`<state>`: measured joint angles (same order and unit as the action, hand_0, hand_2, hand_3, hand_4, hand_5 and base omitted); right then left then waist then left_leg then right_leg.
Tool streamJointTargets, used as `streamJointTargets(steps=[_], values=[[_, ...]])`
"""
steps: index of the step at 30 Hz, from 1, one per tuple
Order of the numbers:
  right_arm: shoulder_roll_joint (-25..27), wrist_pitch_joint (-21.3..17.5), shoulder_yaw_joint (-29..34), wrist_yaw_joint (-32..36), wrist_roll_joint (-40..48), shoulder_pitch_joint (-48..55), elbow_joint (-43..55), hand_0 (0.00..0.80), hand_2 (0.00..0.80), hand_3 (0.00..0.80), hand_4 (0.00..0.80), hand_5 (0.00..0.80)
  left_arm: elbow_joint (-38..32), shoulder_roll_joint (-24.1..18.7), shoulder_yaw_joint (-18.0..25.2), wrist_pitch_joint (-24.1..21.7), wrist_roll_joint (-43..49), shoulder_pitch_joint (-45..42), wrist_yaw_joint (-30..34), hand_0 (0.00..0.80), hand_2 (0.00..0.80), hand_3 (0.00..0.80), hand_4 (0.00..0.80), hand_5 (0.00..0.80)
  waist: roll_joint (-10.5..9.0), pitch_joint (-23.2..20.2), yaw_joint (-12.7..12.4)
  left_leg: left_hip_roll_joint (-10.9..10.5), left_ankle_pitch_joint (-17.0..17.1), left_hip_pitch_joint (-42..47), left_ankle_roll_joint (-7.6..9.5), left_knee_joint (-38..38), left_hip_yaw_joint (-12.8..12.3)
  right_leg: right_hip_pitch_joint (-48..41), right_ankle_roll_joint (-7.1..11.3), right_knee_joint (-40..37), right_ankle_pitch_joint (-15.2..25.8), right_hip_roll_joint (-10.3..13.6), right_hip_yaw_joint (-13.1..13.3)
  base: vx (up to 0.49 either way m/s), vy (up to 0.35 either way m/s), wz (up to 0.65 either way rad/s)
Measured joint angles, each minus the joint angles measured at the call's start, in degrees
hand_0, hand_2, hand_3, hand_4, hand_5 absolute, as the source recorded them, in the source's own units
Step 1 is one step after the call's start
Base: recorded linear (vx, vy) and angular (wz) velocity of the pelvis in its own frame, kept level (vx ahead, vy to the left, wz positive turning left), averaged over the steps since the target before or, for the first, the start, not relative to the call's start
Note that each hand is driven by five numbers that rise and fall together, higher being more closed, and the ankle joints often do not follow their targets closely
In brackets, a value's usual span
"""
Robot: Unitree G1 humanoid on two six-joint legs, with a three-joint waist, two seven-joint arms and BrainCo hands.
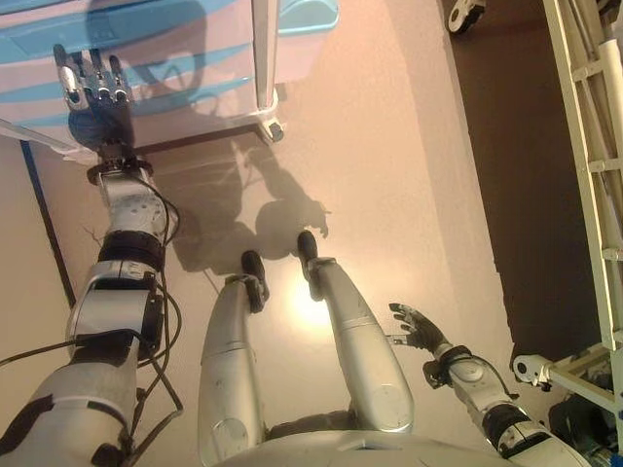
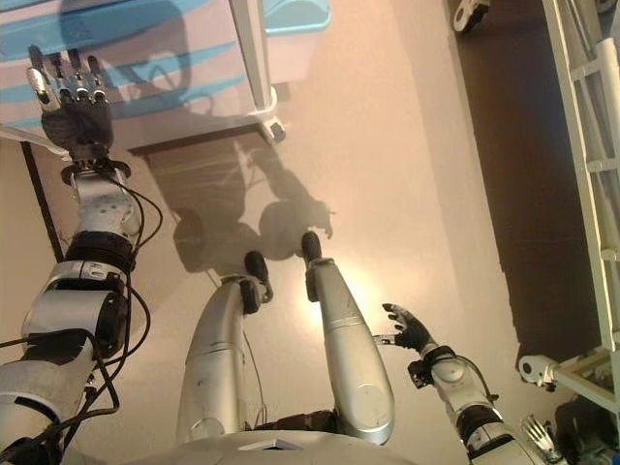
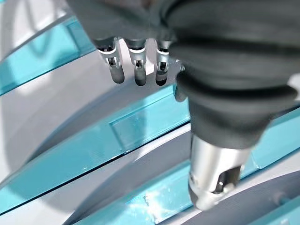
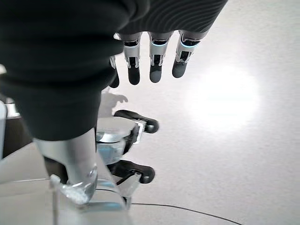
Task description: Open the drawer and pick up the medicine
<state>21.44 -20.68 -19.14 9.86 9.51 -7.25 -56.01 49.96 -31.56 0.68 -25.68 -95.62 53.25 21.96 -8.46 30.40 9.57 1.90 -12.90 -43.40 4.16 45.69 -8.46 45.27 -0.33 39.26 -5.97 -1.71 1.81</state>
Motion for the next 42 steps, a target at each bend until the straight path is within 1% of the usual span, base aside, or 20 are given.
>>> streamJointTargets(steps=[3, 7, 10, 13, 14, 15, 16, 18, 20, 22, 24, 27, 29, 33, 35, 36, 38, 39, 41, 42], values=[[0.2, 0.5, -0.1, 0.0, 1.2, 0.1, 0.8, 0.000, 0.000, 0.000, 0.000, 0.000, -0.1, -0.6, -2.0, -0.9, -0.5, 2.1, -0.2, 0.000, 0.000, 0.000, 0.000, 0.000, -0.07, 0.1, -0.1, -0.3, 0.3, -1.5, 0.04, 0.7, 0.5, 1.5, -0.17, 1.0, -0.1, 0.0, 0.1, 0.003, -0.007, 0.09], [0.4, 0.7, -0.9, 0.0, 1.2, 0.1, 1.0, 0.000, 0.000, 0.000, 0.000, 0.000, -1.5, -0.7, -2.8, -0.6, -3.8, 2.3, 0.9, 0.000, 0.000, 0.000, 0.000, 0.000, -0.25, 0.5, 0.0, -0.4, 0.4, -1.7, -0.03, 0.9, 0.7, 1.5, -0.18, 1.2, -0.1, 0.0, 0.0, 0.000, 0.000, 0.00], [0.6, 0.7, -0.9, 0.0, 1.2, 0.3, 1.0, 0.000, 0.000, 0.000, 0.000, 0.000, -2.5, -0.4, -3.7, 0.6, -7.3, 2.2, 6.7, 0.000, 0.000, 0.000, 0.000, 0.000, -0.33, 0.7, 0.0, -0.7, 0.5, -2.5, 0.04, 0.9, 1.0, 2.2, 0.01, 1.2, 0.0, 0.1, -0.2, 0.003, 0.034, 0.07], [0.8, 0.5, -0.9, 0.3, 1.1, 0.5, 1.0, 0.000, 0.000, 0.000, 0.000, 0.000, -6.2, 1.4, -5.0, 0.6, -8.4, 0.4, 10.1, 0.000, 0.000, 0.000, 0.000, 0.000, -0.28, 0.8, -0.1, -1.1, 0.9, -2.8, 0.68, 0.7, 1.0, 2.5, 0.04, 1.4, 0.1, 0.4, -0.1, 0.003, 0.046, 0.05], [0.8, 0.5, -0.9, 0.4, 1.1, 0.5, 0.9, 0.000, 0.000, 0.000, 0.000, 0.000, -7.4, 2.0, -5.6, 0.5, -8.4, -0.6, 11.5, 0.486, 0.486, 0.486, 0.486, 0.486, -0.28, 0.8, -0.1, -1.3, 0.8, -2.8, 0.81, 0.6, 1.0, 2.5, 0.25, 1.4, -0.1, 0.5, 0.0, 0.000, 0.030, 0.03], [0.8, 0.5, -0.9, 0.4, 1.1, 0.5, 0.9, 0.000, 0.000, 0.000, 0.000, 0.000, -7.9, 2.2, -6.3, 0.5, -8.4, -1.3, 13.0, 0.593, 0.593, 0.593, 0.593, 0.593, -0.28, 0.8, -0.1, -1.4, 0.8, -2.7, 0.91, 0.5, 0.9, 2.5, 0.34, 1.3, -0.1, 0.6, 0.1, -0.003, 0.036, 0.04], [0.8, 0.5, -0.9, 0.4, 1.1, 0.6, 0.9, 0.000, 0.000, 0.000, 0.000, 0.000, -9.1, 2.5, -7.2, 0.4, -8.4, -2.2, 13.4, 0.800, 0.800, 0.800, 0.800, 0.800, -0.27, 0.8, -0.1, -1.7, 0.9, -2.6, 0.99, 0.4, 0.9, 2.4, 0.48, 1.3, -0.2, 0.8, 0.2, -0.007, 0.029, 0.06], [0.8, 0.4, -0.9, 0.5, 1.0, 0.7, 0.6, 0.000, 0.000, 0.000, 0.000, 0.000, -10.7, 2.7, -8.3, 0.2, -8.4, -3.9, 13.4, 0.800, 0.800, 0.800, 0.800, 0.800, -0.27, 0.8, 0.0, -2.1, 1.0, -2.1, 1.25, 0.0, 0.8, 2.0, 0.65, 1.3, -0.3, 1.0, 0.7, -0.014, 0.024, 0.05], [0.8, 0.4, -0.9, 0.6, 0.5, 0.9, 0.5, 0.000, 0.000, 0.000, 0.000, 0.000, -11.9, 2.7, -10.0, -0.7, -8.3, -6.9, 13.4, 0.800, 0.800, 0.800, 0.800, 0.800, -0.27, 0.8, 0.0, -2.1, 0.9, -0.5, 1.49, -0.4, 0.7, 0.4, 0.94, 0.9, -0.4, 1.1, 0.8, 0.000, 0.000, 0.00], [1.1, 0.0, -0.9, 0.7, 0.2, 1.6, 0.5, 0.000, 0.000, 0.000, 0.000, 0.000, -12.6, 2.8, -11.9, -0.8, -7.9, -9.6, 13.4, 0.800, 0.800, 0.800, 0.800, 0.800, -0.27, 0.8, -0.3, -2.4, 1.2, 1.4, 1.88, -1.7, 0.4, -1.3, 1.08, 0.2, -0.4, 1.2, 1.3, -0.027, -0.006, 0.07], [1.7, -0.3, -0.9, 0.8, -0.2, 2.6, 0.9, 0.000, 0.000, 0.000, 0.000, 0.000, -15.0, 3.0, -12.9, -0.8, -7.4, -12.7, 13.4, 0.800, 0.800, 0.800, 0.800, 0.800, -0.31, 0.7, -0.5, -3.1, 1.7, 2.7, 1.77, -3.2, 0.4, -2.2, 1.65, -0.5, -0.4, 1.3, 2.3, -0.122, -0.041, 0.10], [2.8, -0.1, -0.8, 1.1, -0.7, 3.4, 0.8, 0.000, 0.000, 0.000, 0.000, 0.000, -19.0, 3.1, -14.4, -0.5, -5.4, -17.5, 13.5, 0.800, 0.800, 0.800, 0.800, 0.800, -0.32, 0.7, -0.9, -3.4, 2.6, 3.9, 2.01, -5.0, 0.3, -3.4, 1.81, -1.6, -0.2, 1.5, 2.4, -0.086, -0.069, 0.08], [2.9, 0.1, -0.8, 1.1, -1.2, 3.5, 0.8, 0.000, 0.000, 0.000, 0.000, 0.000, -19.3, 3.1, -14.5, 1.1, -5.4, -19.7, 15.9, 0.800, 0.800, 0.800, 0.800, 0.800, -0.32, 0.7, -1.2, -3.9, 3.1, 5.0, 1.91, -6.2, 0.7, -4.4, 1.80, -2.3, -0.1, 1.8, 2.2, -0.060, -0.104, 0.11], [2.8, 0.1, -0.8, 1.1, -2.3, 3.5, 1.0, 0.000, 0.000, 0.000, 0.000, 0.000, -19.3, 4.1, -14.3, 5.7, -6.8, -25.7, 21.1, 0.800, 0.800, 0.800, 0.800, 0.800, -0.33, 0.7, -1.8, -4.0, 3.2, 8.6, 1.70, -8.4, 1.5, -8.5, 1.77, -4.7, -0.1, 1.9, 1.5, -0.049, -0.147, 0.08], [2.1, 0.4, -0.8, 0.9, -2.9, 3.5, 1.1, 0.000, 0.000, 0.000, 0.000, 0.000, -19.2, 6.0, -13.4, 9.3, -8.4, -30.0, 24.7, 0.800, 0.800, 0.800, 0.800, 0.800, -0.33, 0.7, -2.2, -4.1, 3.5, 11.3, 1.28, -10.3, 2.5, -11.6, 1.69, -6.7, -0.1, 2.0, 0.4, -0.059, -0.206, 0.16], [1.6, 0.7, -0.8, 0.8, -3.0, 3.7, 1.2, 0.000, 0.000, 0.000, 0.000, 0.000, -19.2, 7.4, -13.4, 11.0, -9.2, -32.6, 26.2, 0.800, 0.800, 0.800, 0.800, 0.800, -0.35, 0.7, -2.6, -4.2, 3.7, 13.0, 1.01, -11.5, 3.1, -13.5, 1.68, -7.8, -0.1, 2.0, 0.0, -0.066, -0.232, 0.20], [1.3, 1.6, -0.2, 0.1, -4.3, 4.0, 1.8, 0.000, 0.000, 0.000, 0.000, 0.000, -19.0, 10.9, -13.0, 15.8, -11.5, -38.1, 29.6, 0.800, 0.800, 0.800, 0.800, 0.800, -0.35, 0.7, -3.8, -4.3, 4.5, 16.4, 0.29, -14.4, 4.2, -17.0, 1.64, -10.3, -0.1, 2.3, -1.6, -0.068, -0.281, 0.24], [1.0, 2.1, 0.5, -0.2, -5.0, 4.3, 1.9, 0.000, 0.000, 0.000, 0.000, 0.000, -18.8, 12.9, -12.9, 18.1, -12.1, -41.1, 31.0, 0.800, 0.800, 0.800, 0.800, 0.800, -0.35, 0.7, -4.6, -4.5, 5.1, 18.0, -0.14, -16.1, 5.2, -18.8, 1.44, -11.6, 0.0, 2.4, -2.8, -0.075, -0.301, 0.35], [0.5, 3.2, 1.4, -1.5, -5.4, 4.9, 1.8, 0.000, 0.000, 0.000, 0.000, 0.000, -15.7, 17.3, -12.4, 21.6, -12.1, -45.5, 34.3, 0.800, 0.800, 0.800, 0.800, 0.800, -0.32, 0.7, -6.1, -4.9, 6.7, 21.1, -1.28, -19.6, 8.0, -22.3, 1.04, -14.0, 0.0, 3.1, -5.9, -0.073, -0.245, 0.61], [0.2, 3.8, 2.0, -1.9, -5.8, 5.2, 1.7, 0.000, 0.000, 0.000, 0.000, 0.000, -12.0, 18.9, -11.9, 24.1, -11.6, -46.0, 36.9, 0.800, 0.800, 0.800, 0.800, 0.800, -0.33, 0.7, -7.3, -5.0, 7.5, 22.7, -1.85, -21.5, 9.1, -24.1, 0.54, -15.1, -0.1, 3.5, -7.6, -0.072, -0.155, 0.74]])
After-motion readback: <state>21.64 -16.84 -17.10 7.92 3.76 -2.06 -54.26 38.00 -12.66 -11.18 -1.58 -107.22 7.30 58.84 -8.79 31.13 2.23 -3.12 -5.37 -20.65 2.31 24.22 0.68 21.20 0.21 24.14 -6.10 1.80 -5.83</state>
